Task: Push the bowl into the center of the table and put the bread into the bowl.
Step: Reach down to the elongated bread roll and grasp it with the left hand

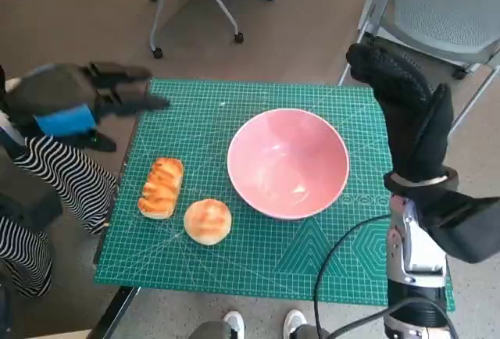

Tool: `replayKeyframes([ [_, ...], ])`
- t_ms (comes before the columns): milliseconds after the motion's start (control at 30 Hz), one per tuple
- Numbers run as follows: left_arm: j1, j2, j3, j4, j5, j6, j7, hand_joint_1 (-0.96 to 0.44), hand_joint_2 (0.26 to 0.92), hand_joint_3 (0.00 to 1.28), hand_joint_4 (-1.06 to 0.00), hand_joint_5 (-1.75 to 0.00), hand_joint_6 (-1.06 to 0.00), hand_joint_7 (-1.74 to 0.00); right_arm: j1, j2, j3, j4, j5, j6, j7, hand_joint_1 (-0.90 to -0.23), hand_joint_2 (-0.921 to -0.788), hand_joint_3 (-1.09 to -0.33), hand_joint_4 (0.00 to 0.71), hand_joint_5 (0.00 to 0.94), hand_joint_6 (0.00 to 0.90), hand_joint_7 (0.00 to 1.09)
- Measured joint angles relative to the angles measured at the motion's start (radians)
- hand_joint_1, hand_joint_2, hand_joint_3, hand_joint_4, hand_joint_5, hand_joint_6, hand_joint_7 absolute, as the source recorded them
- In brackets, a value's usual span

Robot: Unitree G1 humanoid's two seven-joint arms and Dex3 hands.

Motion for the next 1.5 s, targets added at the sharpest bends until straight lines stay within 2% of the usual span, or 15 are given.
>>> replayKeyframes([
  [200, -0.012, 0.003, -0.062, 0.069, 0.112, -0.056, 0.1, -0.24, 0.71, 0.0, -0.42, 0.0, -0.51, 0.0, -0.001, 0.0, 0.0, 0.007, 0.002, 0.0, 0.003, -0.71, -0.921, -0.629, 0.22, 0.01, 0.063, 0.58],
  [633, -0.024, -0.004, -0.214, 0.118, 0.337, -0.048, 0.324, -0.25, 0.699, 0.0, -0.39, 0.0, -0.48, 0.0, 0.002, -0.003, -0.005, -0.001, 0.02, 0.015, 0.012, -0.714, -0.921, -0.625, 0.228, 0.012, 0.071, 0.58],
  [1000, -0.031, -0.053, -0.34, 0.178, 0.453, -0.006, 0.513, -0.23, 0.682, 0.0, -0.39, 0.0, -0.48, 0.0, 0.021, -0.007, -0.011, -0.038, 0.037, 0.035, 0.012, -0.707, -0.921, -0.62, 0.23, 0.011, 0.079, 0.57],
  [1333, -0.053, -0.09, -0.507, 0.222, 0.635, 0.068, 0.764, -0.22, 0.691, 0.0, -0.36, 0.0, -0.45, 0.0, 0.059, -0.01, -0.017, -0.078, 0.036, 0.054, 0.006, -0.703, -0.921, -0.618, 0.229, 0.008, 0.072, 0.56],
  [1500, -0.073, -0.111, -0.587, 0.253, 0.705, 0.102, 0.863, -0.19, 0.715, 0.01, -0.35, 0.0, -0.44, 0.0, 0.075, -0.015, -0.022, -0.1, 0.035, 0.063, 0.0, -0.705, -0.921, -0.619, 0.23, 0.008, 0.073, 0.56],
])
